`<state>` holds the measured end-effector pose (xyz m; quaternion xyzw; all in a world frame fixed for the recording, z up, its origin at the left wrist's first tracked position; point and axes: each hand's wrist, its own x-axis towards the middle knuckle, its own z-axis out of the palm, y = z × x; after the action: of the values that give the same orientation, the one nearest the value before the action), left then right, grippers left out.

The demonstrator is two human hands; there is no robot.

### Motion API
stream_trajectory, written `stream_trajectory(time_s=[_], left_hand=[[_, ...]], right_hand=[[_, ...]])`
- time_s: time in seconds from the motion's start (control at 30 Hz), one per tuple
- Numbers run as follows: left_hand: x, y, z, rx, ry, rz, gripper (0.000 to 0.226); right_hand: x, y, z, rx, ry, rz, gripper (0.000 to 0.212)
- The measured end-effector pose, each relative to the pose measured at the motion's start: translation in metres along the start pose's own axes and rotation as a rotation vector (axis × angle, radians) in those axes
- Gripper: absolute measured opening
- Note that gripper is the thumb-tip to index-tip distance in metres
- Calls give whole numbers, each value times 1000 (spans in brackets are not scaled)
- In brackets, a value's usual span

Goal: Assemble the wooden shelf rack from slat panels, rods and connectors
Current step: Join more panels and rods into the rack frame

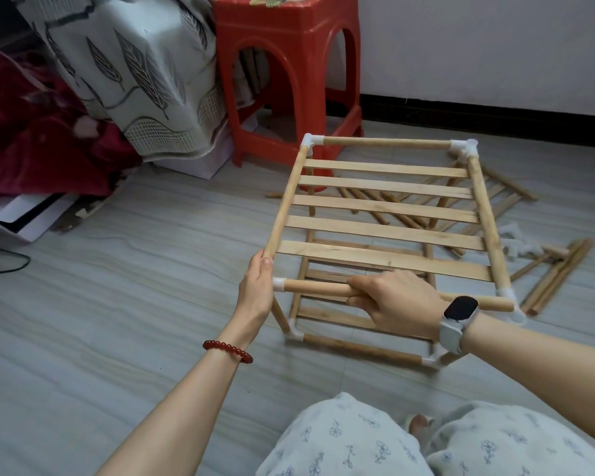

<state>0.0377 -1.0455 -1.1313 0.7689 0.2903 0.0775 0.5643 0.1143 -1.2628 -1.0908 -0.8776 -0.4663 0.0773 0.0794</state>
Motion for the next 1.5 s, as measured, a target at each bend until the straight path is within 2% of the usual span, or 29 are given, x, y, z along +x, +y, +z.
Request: stream_trajectory(time_s=[0.1,0.2,0.27,0.33,0.43,0.5,0.6,0.67,0.83,1.0,1.07,1.1,1.17,1.2,1.23,1.3,1.33,1.4,1.43,1.5], left_hand=[[-1,-2,-1,17,-13,1,41],[-2,1,-1,64,-26,22,39],[-3,2,0,114,-24,28,37],[-5,4,1,188,-3,38,37],[-7,9,0,309,60,95,39],[-7,12,2,378,122,135,40],[-13,14,11,422,174,179,40],[-17,13,16,443,190,211,38],[-13,12,15,490,235,218,36],[-14,14,10,566,153,186,39],[-17,17,7,676,147,183,41],[-19,18,5,759,175,224,41],[-26,27,9,827,209,439,38],[-30,33,16,809,158,567,36],[-34,40,23,767,38,648,34],[-44,55,47,691,-264,693,35],[-46,59,54,708,-367,698,37],[-49,69,81,782,-441,789,38],[-51,73,90,804,-449,833,37],[-52,77,109,805,-460,906,34]], right_hand=[[11,1,-7,284,-188,50,17],[18,5,-8,421,-258,95,20],[15,5,-8,359,-227,79,23],[7,4,-5,178,-139,25,27],[-12,4,-3,-152,75,-16,32],[-23,3,0,-276,221,-79,30],[-27,3,7,-235,310,-110,24],[-26,7,12,-202,262,-100,21],[-14,12,9,-64,167,-36,33],[-13,8,6,16,111,10,30],[-17,7,1,29,105,-1,33],[-21,8,-2,55,112,-11,34],[-38,19,-11,63,222,-11,34],[-51,29,-13,41,329,43,34],[-63,40,-11,26,455,134,35],[-90,61,-7,110,583,406,38],[-94,65,-4,256,581,566,41],[-106,77,2,650,454,892,48],[-107,80,4,879,372,985,48],[-109,87,7,1227,305,1020,39]])
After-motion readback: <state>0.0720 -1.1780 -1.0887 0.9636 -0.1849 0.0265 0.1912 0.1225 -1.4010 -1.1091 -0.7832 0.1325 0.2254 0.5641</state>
